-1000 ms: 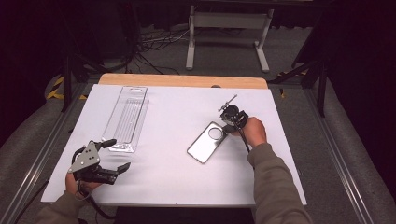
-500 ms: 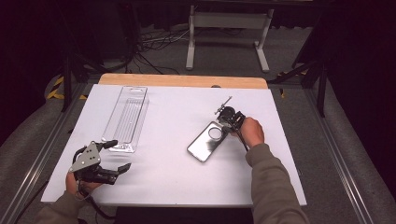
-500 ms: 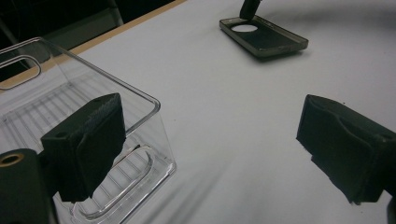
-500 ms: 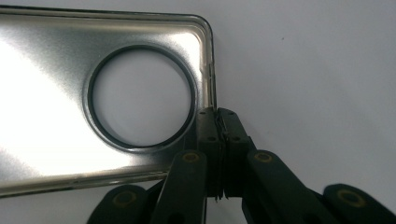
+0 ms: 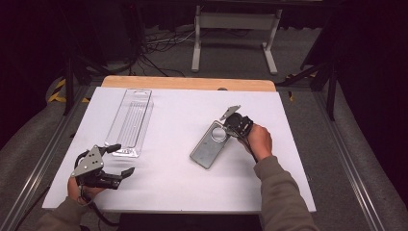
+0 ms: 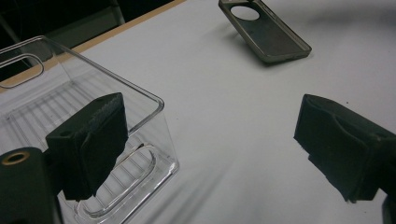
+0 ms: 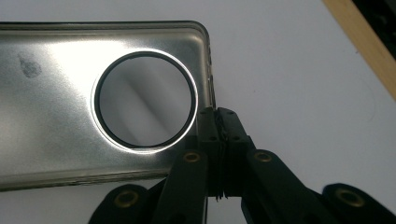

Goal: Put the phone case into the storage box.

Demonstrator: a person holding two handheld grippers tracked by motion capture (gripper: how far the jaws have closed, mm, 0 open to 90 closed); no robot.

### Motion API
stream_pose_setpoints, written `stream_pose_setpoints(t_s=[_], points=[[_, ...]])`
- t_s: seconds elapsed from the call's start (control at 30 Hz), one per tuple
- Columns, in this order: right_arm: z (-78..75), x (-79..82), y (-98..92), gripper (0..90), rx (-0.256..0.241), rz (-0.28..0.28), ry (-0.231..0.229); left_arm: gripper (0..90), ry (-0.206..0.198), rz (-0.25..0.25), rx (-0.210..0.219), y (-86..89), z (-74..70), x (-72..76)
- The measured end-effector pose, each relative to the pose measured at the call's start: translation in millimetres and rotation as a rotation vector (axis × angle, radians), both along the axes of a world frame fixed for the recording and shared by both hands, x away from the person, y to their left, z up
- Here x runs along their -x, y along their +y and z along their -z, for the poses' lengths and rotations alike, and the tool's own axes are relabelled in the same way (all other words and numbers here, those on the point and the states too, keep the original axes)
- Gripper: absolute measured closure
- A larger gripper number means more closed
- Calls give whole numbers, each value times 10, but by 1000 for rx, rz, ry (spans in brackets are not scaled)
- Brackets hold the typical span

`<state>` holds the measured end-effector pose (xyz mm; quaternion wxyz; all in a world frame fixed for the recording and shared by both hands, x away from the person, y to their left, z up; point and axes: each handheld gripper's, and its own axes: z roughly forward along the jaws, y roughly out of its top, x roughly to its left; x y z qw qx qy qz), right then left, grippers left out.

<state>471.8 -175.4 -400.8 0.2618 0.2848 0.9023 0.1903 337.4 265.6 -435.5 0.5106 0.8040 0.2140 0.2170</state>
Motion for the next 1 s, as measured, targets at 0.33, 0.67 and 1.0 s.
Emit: stream_pose_setpoints(t_s=[0.33, 0.67, 1.0], points=[[-234, 275, -2, 893, -75, -32, -172, 112, 1, -15, -1, 13, -15, -7], [-344, 568, 27, 893, -133, -53, -314, 123, -8, -26, 5, 18, -29, -5], [-390, 825, 136, 894, -152, -101, -392, 92, -8, -54, 39, 17, -82, -14]])
